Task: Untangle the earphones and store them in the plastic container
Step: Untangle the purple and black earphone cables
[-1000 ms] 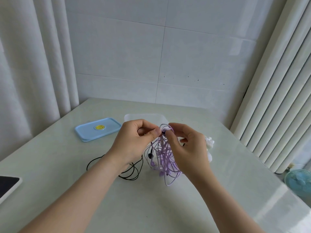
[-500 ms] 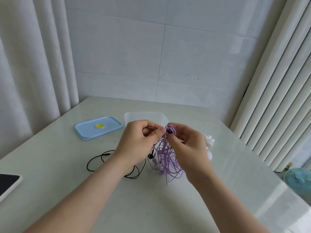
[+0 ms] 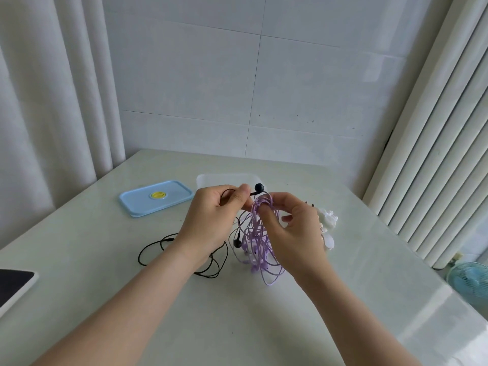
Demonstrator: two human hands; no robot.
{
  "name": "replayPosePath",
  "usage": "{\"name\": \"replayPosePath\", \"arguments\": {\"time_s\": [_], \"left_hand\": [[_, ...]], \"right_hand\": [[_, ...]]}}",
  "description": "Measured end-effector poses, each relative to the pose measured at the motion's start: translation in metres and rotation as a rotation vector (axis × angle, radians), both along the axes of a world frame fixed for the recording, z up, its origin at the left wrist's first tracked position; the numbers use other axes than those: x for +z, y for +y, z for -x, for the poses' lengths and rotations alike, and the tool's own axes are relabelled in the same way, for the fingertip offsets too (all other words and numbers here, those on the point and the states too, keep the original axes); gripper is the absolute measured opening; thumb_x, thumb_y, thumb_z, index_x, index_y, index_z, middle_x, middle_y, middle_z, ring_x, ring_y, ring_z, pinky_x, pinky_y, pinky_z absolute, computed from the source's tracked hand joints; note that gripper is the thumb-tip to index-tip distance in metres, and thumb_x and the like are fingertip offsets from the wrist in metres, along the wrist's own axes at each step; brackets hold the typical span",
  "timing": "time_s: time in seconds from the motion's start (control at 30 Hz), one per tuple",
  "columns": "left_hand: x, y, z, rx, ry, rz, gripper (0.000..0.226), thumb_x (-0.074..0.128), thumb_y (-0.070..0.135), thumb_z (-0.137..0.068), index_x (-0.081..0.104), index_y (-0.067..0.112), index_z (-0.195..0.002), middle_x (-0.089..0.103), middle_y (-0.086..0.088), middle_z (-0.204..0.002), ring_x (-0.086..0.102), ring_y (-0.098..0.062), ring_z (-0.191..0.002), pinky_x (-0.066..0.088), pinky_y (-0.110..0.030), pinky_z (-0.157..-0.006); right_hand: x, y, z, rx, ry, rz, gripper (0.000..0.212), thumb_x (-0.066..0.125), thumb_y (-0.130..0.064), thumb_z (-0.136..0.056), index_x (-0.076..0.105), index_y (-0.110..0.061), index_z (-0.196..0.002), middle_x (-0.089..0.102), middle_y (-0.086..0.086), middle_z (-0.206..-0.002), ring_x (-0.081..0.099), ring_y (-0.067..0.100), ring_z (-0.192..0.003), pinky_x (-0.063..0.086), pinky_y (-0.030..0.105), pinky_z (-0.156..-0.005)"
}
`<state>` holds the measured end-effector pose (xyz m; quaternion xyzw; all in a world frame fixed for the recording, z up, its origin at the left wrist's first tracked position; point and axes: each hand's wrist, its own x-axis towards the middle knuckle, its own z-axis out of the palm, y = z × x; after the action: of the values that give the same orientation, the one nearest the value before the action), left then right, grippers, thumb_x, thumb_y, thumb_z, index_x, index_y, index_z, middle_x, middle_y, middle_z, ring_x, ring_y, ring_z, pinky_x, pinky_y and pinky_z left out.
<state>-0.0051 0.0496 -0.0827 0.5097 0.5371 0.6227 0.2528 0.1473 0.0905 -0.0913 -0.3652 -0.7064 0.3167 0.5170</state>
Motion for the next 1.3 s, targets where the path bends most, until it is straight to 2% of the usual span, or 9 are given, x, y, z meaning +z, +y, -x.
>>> {"name": "replayPosePath", "arguments": {"time_s": [0.13, 0.23, 0.37, 0.53, 0.67, 0.73, 0.87, 1.07, 1.3], "left_hand": [[0.006, 0.000, 0.006, 0.004, -0.074, -0.039, 0.031, 0.060, 0.029, -0.107, 0.073, 0.011, -0.086, 0.070, 0.007, -0.076, 0.047, 0.001, -0.048, 0.034, -0.010, -0.051], [0.012, 0.001, 0.015, 0.031, -0.164, -0.081, 0.040, 0.054, 0.031, -0.110, 0.062, 0.010, -0.077, 0.057, 0.008, -0.067, 0.034, -0.009, -0.051, 0.030, -0.020, -0.048], [0.018, 0.000, 0.020, 0.087, -0.213, -0.148, 0.047, 0.051, 0.032, -0.111, 0.056, 0.010, -0.070, 0.053, -0.008, -0.071, 0.033, -0.016, -0.057, 0.028, -0.023, -0.048], [0.018, 0.002, 0.021, 0.098, -0.329, -0.161, 0.040, 0.042, 0.032, -0.114, 0.049, 0.014, -0.079, 0.065, -0.007, -0.077, 0.046, -0.016, -0.055, 0.038, -0.022, -0.054], [0.018, 0.000, 0.016, -0.116, -0.535, -0.077, 0.035, 0.038, 0.030, -0.115, 0.046, 0.015, -0.085, 0.066, -0.011, -0.078, 0.053, -0.021, -0.060, 0.038, -0.028, -0.059], [0.020, -0.003, 0.013, -0.210, -0.593, -0.053, 0.035, 0.036, 0.030, -0.116, 0.044, 0.016, -0.085, 0.064, -0.011, -0.077, 0.052, -0.022, -0.060, 0.038, -0.028, -0.058], [0.025, -0.007, 0.009, -0.331, -0.648, -0.038, 0.037, 0.035, 0.030, -0.115, 0.044, 0.016, -0.082, 0.060, -0.011, -0.075, 0.050, -0.023, -0.057, 0.042, -0.025, -0.054], [0.029, -0.007, 0.011, -0.274, -0.700, -0.116, 0.040, 0.032, 0.033, -0.116, 0.042, 0.017, -0.080, 0.058, -0.009, -0.071, 0.049, -0.023, -0.054, 0.047, -0.026, -0.057], [0.027, -0.004, 0.015, -0.241, -0.771, -0.097, 0.042, 0.032, 0.036, -0.116, 0.044, 0.017, -0.080, 0.062, -0.010, -0.074, 0.059, -0.025, -0.059, 0.053, -0.030, -0.059]], "right_hand": [[-0.004, 0.006, 0.001, -0.085, -0.034, -0.018, 0.010, 0.065, -0.021, -0.102, 0.072, -0.029, -0.103, 0.074, -0.018, -0.096, 0.066, 0.000, -0.097, 0.048, 0.012, -0.080], [-0.006, 0.010, -0.003, -0.157, -0.034, -0.034, 0.012, 0.064, -0.024, -0.103, 0.064, -0.031, -0.112, 0.071, -0.015, -0.093, 0.067, 0.006, -0.081, 0.052, 0.023, -0.071], [-0.001, 0.009, -0.009, -0.198, 0.031, -0.086, 0.022, 0.065, -0.016, -0.102, 0.056, -0.033, -0.113, 0.067, -0.007, -0.088, 0.057, 0.010, -0.059, 0.043, 0.015, -0.058], [0.004, 0.007, -0.011, -0.272, -0.142, -0.150, 0.015, 0.067, -0.014, -0.095, 0.074, -0.028, -0.094, 0.072, -0.012, -0.087, 0.061, 0.000, -0.075, 0.037, 0.003, -0.073], [0.003, -0.002, -0.006, -0.179, -0.255, -0.104, 0.018, 0.063, -0.049, -0.081, 0.064, -0.031, -0.078, 0.065, -0.014, -0.072, 0.061, 0.011, -0.079, 0.052, 0.040, -0.082], [0.001, -0.004, -0.005, -0.150, -0.322, -0.088, 0.025, 0.068, -0.053, -0.083, 0.056, -0.032, -0.089, 0.062, -0.010, -0.069, 0.058, 0.012, -0.079, 0.048, 0.044, -0.087], [-0.001, -0.006, -0.005, -0.012, -0.476, -0.083, 0.041, 0.069, -0.038, -0.090, 0.051, -0.046, -0.126, 0.059, -0.007, -0.067, 0.056, 0.009, -0.086, 0.036, 0.036, -0.096], [-0.003, -0.003, -0.002, 0.073, -0.572, -0.102, 0.013, 0.058, -0.048, -0.089, 0.065, -0.043, -0.080, 0.064, -0.019, -0.064, 0.055, 0.013, -0.077, 0.047, 0.043, -0.093], [0.001, -0.002, -0.007, 0.124, -0.488, -0.096, 0.020, 0.061, -0.023, -0.094, 0.077, -0.036, -0.092, 0.064, -0.014, -0.064, 0.054, 0.012, -0.069, 0.045, 0.039, -0.081]]}}
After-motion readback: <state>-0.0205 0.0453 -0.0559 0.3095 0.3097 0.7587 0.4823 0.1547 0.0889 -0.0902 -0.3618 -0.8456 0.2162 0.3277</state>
